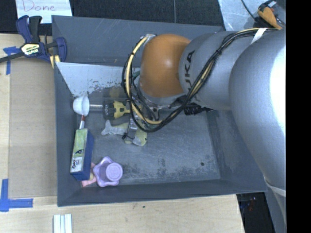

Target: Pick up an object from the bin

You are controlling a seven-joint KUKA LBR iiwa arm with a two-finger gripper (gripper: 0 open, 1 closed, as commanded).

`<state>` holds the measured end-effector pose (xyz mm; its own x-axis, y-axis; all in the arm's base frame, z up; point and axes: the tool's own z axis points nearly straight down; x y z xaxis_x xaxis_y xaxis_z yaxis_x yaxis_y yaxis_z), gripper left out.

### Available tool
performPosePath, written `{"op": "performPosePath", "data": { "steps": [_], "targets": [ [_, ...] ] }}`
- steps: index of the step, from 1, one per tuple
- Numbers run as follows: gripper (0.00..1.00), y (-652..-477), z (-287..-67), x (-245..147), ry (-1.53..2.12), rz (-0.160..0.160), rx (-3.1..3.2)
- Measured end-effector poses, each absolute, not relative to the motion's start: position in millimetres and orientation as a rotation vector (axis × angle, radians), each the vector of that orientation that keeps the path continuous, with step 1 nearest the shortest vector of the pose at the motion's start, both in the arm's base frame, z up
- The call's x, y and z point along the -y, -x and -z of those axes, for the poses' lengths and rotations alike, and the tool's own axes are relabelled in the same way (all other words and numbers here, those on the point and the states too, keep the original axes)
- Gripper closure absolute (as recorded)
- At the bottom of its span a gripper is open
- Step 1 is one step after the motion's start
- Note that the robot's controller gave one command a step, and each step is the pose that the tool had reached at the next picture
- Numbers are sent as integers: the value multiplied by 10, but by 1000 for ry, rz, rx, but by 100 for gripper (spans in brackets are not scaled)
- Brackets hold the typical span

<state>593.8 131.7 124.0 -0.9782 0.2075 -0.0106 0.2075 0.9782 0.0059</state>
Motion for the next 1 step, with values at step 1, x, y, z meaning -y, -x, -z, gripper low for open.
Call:
{"op": "performPosePath", "data": {
  "steps": [1],
  "targets": [
    [0, -5979, -1007, -1263, -450, -12, -3097]
  ]
}}
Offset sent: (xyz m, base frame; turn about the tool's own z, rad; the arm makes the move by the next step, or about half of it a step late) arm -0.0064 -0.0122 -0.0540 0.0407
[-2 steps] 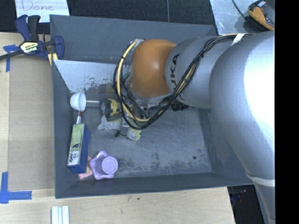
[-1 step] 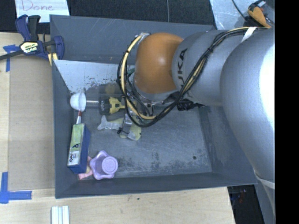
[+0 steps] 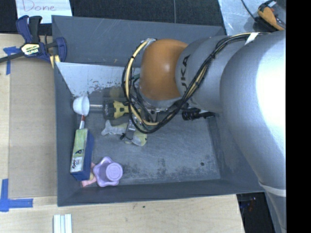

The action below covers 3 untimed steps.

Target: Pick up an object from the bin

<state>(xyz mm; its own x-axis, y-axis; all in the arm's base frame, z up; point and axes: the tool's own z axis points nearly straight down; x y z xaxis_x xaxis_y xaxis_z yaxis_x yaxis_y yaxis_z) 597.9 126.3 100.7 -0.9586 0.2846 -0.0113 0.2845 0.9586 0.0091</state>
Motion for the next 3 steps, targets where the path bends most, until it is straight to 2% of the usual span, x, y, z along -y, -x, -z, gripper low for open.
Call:
{"op": "performPosePath", "data": {
  "steps": [1, 2, 3],
  "targets": [
    [0, -5958, -787, -1191, -390, -20, -3076],
    [100, -5969, -745, -1310, -831, -24, -3004],
    [100, -5969, -745, -1310, -831, -24, -3005]
  ]
}}
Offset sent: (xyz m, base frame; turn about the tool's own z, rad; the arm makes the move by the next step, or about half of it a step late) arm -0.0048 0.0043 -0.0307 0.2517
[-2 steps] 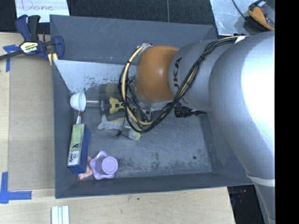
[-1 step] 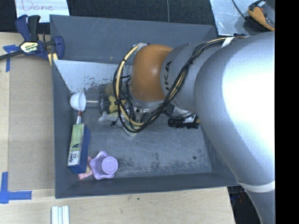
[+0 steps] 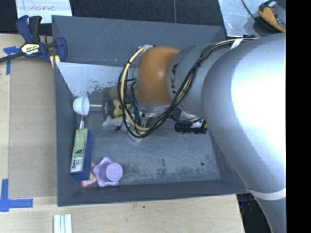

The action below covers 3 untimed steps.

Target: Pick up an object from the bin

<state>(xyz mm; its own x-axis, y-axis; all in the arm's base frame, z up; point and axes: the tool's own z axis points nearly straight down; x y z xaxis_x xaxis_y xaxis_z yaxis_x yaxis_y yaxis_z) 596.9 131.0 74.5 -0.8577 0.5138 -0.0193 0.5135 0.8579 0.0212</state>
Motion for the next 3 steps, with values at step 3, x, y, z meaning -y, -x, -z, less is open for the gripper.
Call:
{"op": "performPosePath", "data": {
  "steps": [3],
  "targets": [
    [100, -5958, -1581, -1298, -831, -19, -3010]
  ]
}}
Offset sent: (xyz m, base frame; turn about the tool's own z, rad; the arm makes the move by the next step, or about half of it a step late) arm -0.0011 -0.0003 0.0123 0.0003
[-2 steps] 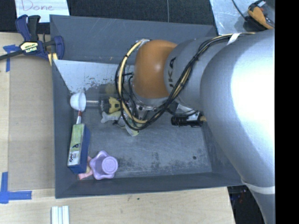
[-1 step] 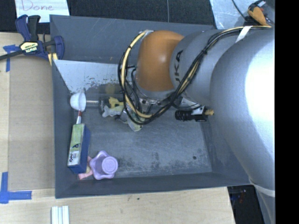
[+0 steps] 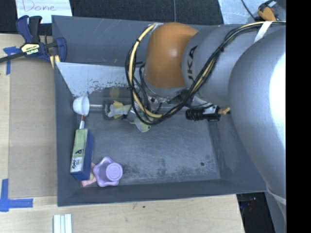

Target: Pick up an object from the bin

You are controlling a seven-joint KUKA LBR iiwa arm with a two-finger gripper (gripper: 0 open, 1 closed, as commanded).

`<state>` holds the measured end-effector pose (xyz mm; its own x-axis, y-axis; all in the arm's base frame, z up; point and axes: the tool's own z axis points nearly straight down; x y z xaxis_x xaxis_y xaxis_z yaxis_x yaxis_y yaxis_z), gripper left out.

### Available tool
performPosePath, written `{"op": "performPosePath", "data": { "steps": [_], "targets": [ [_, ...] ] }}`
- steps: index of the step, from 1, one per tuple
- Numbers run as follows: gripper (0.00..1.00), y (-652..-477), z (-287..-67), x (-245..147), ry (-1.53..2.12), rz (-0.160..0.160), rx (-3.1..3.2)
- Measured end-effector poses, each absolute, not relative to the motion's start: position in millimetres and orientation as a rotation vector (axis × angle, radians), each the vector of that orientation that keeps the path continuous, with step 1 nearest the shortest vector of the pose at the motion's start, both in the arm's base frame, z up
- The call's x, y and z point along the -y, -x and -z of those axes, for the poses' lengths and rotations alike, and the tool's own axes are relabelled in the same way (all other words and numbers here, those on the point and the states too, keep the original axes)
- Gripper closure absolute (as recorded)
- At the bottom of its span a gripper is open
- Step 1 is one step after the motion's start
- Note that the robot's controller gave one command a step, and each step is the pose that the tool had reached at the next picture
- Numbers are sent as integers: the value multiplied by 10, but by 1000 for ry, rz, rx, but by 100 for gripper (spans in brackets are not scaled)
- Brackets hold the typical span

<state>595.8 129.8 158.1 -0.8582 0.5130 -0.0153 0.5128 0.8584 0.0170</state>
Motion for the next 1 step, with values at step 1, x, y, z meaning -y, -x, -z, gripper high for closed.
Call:
{"op": "performPosePath", "data": {
  "steps": [1],
  "targets": [
    [100, -5962, -1802, -1298, -829, -20, -3008]
  ]
}}
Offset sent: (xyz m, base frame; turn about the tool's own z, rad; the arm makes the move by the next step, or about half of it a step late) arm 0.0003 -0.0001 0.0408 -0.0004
